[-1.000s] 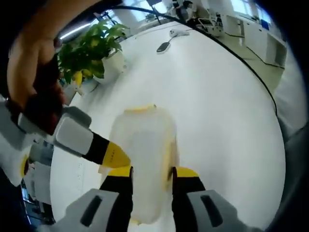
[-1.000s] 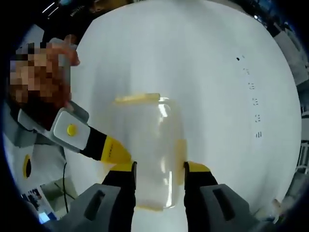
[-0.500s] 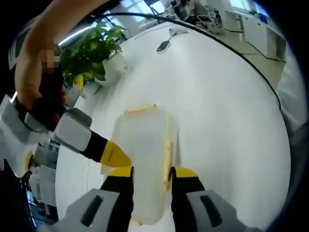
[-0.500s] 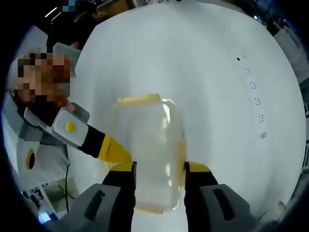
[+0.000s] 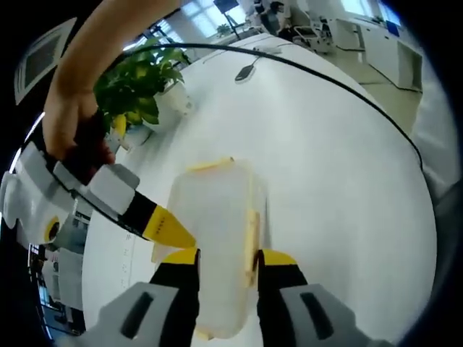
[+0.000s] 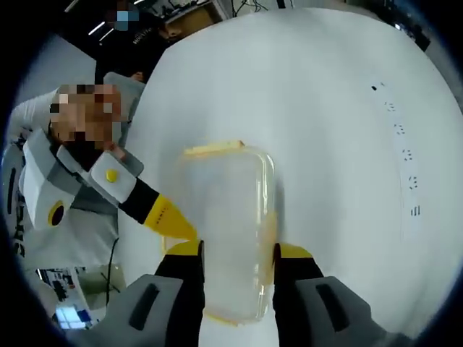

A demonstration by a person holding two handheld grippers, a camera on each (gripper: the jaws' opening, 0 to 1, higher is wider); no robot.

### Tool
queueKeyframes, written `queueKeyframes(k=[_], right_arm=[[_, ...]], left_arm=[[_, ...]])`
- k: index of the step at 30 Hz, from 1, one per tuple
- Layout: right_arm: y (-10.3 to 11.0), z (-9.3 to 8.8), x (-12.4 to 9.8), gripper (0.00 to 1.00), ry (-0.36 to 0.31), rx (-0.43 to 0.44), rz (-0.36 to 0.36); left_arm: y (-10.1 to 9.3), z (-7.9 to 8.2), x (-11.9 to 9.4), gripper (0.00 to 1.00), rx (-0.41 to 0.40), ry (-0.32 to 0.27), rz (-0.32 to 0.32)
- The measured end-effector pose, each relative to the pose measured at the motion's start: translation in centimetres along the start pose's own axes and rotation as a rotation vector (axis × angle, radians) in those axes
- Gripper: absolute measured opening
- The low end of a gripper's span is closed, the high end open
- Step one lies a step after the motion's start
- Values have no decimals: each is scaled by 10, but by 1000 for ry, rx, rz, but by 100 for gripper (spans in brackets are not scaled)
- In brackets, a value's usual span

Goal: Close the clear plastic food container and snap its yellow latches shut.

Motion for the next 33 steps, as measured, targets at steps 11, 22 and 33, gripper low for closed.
queueKeyframes(k=[11,22,33], right_arm=[[12,2,-6,36,3,-18,-78],[39,-8,-12,60,-56,-54,-232],[73,-25,-52,49,-201,-71,-373]], left_arm=[[-2,2,-1,25,-71,-32,11],[-9,1,-3,37,-73,-39,-19],[-2,6,-30,62,-211,-162,44]])
Point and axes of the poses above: the point that each gripper's makers call its tool centre point, and the gripper's own axes: x roughly forward along the fingers, y roughly to its left, z roughly out of its top, the point moved 7 cm from there along -x, roughly backward along the fingers, and after that the axes turned 4 degrees about y, right-handed, at the moved point
